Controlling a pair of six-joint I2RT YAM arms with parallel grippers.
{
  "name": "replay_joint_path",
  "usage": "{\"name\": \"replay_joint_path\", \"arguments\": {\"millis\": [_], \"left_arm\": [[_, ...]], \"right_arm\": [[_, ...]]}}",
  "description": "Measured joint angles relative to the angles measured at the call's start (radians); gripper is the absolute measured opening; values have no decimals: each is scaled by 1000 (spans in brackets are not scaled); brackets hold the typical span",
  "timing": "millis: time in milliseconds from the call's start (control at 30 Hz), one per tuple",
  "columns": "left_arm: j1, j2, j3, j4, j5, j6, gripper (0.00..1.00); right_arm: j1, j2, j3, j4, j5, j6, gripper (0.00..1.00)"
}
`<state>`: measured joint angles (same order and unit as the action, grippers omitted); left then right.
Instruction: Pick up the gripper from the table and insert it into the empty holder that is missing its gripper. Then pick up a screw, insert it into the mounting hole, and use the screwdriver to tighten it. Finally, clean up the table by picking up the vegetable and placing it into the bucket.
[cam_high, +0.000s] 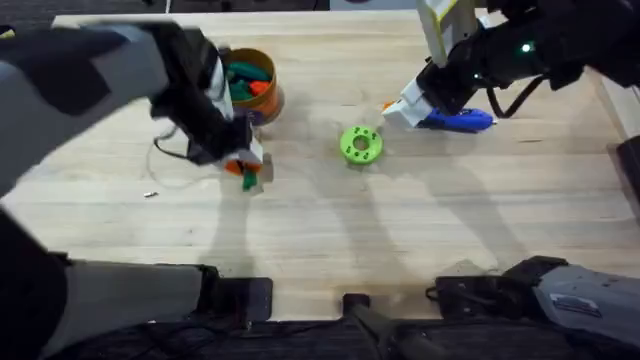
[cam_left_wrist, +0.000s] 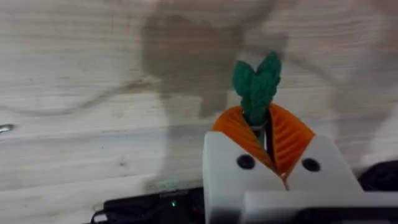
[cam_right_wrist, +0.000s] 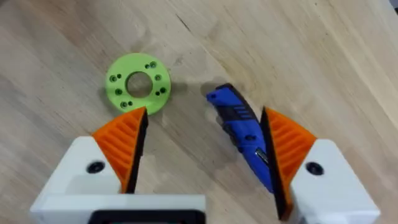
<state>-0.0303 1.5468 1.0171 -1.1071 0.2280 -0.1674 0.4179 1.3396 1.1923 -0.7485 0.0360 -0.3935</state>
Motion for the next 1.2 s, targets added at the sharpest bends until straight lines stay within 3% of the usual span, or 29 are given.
{"name": "replay_joint_path", "arguments": {"millis": [200, 367, 533, 733, 967, 1100, 1200], "left_arm": [[0, -110, 236, -70, 15, 15, 24], [0, -180, 367, 32, 16, 18, 24], [0, -155, 380, 135, 16, 18, 24], [0, -17, 379, 240, 16, 6, 24], [0, 149, 378, 275, 16, 1, 39], [0, 189, 377, 264, 16, -1, 366], [-2, 180, 377, 270, 27, -5, 843]], "right_arm": [[0, 0, 0, 0, 0, 0, 984], [0, 0, 0, 1, 0, 0, 984], [0, 0, 0, 1, 0, 0, 984], [0, 0, 0, 0, 0, 0, 984], [0, 0, 0, 0, 0, 0, 984], [0, 0, 0, 0, 0, 0, 984], [0, 0, 0, 0, 0, 0, 984]]}}
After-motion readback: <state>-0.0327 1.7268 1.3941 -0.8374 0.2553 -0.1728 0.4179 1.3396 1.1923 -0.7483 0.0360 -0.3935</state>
